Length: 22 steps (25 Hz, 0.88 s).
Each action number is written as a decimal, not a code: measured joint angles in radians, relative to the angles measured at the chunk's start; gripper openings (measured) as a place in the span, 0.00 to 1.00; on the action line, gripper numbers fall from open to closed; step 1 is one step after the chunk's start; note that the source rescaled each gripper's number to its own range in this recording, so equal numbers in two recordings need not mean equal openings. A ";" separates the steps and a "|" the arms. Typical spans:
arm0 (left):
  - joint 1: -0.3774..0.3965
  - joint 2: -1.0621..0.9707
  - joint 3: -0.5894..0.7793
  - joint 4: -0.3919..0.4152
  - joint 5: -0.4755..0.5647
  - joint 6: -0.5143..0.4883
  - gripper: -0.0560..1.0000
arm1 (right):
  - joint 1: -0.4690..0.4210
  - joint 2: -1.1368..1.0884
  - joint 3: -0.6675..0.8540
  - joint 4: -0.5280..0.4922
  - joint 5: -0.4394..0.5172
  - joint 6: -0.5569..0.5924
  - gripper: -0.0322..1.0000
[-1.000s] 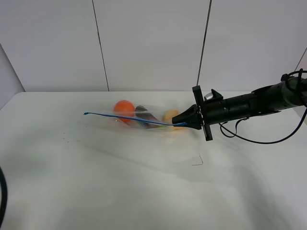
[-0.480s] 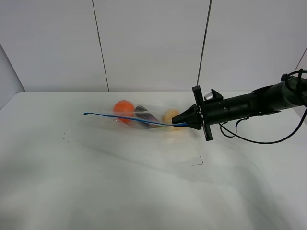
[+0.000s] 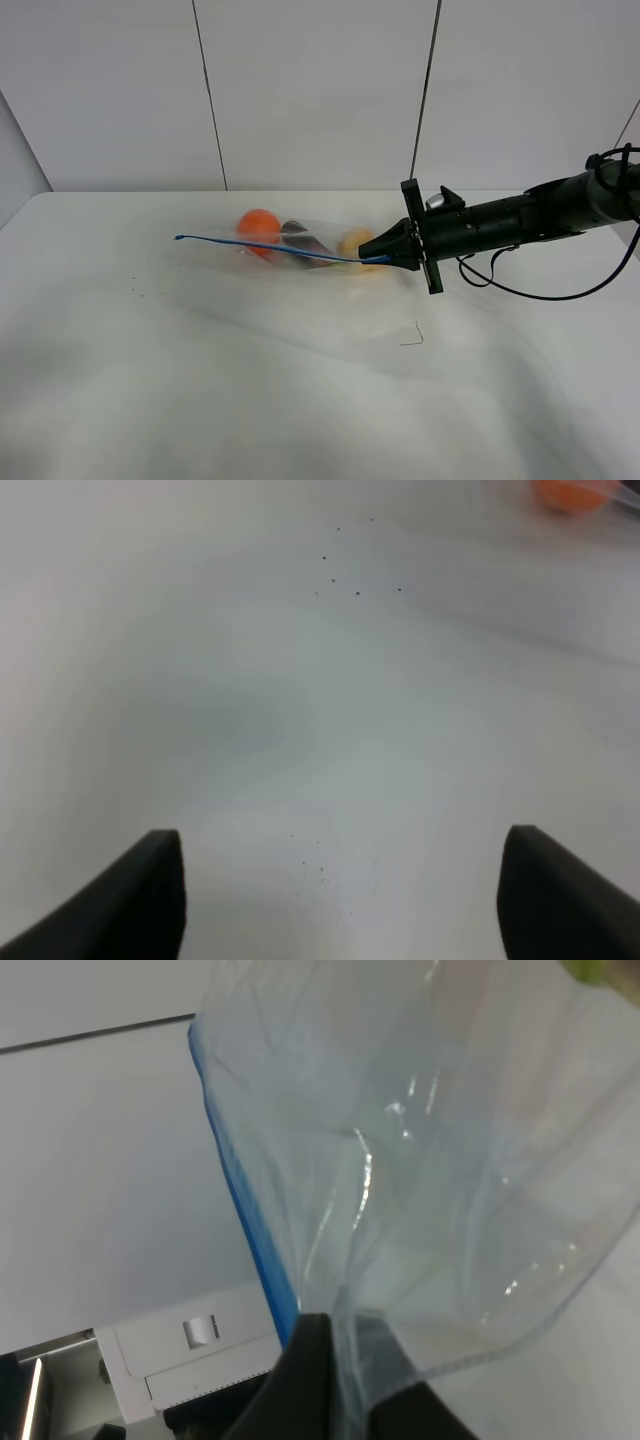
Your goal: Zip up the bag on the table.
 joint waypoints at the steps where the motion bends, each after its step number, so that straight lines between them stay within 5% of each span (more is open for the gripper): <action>1: 0.000 0.000 0.000 0.000 0.000 0.000 1.00 | 0.000 0.000 0.000 -0.001 0.000 0.000 0.12; 5: 0.000 0.000 0.003 -0.001 0.001 0.000 1.00 | 0.000 0.000 -0.001 -0.032 0.001 0.022 0.70; 7: 0.000 0.000 0.003 -0.001 0.001 0.000 1.00 | 0.000 0.000 -0.026 -0.086 0.002 0.044 0.90; 10: 0.000 0.000 0.003 -0.001 0.001 0.000 1.00 | 0.000 -0.001 -0.124 -0.242 0.004 0.142 0.98; 19: 0.000 0.000 0.004 -0.002 0.001 0.001 1.00 | 0.003 -0.017 -0.552 -1.118 0.008 0.594 1.00; 22: 0.000 0.000 0.004 -0.002 0.001 0.001 1.00 | 0.003 -0.020 -0.623 -1.281 0.008 0.663 1.00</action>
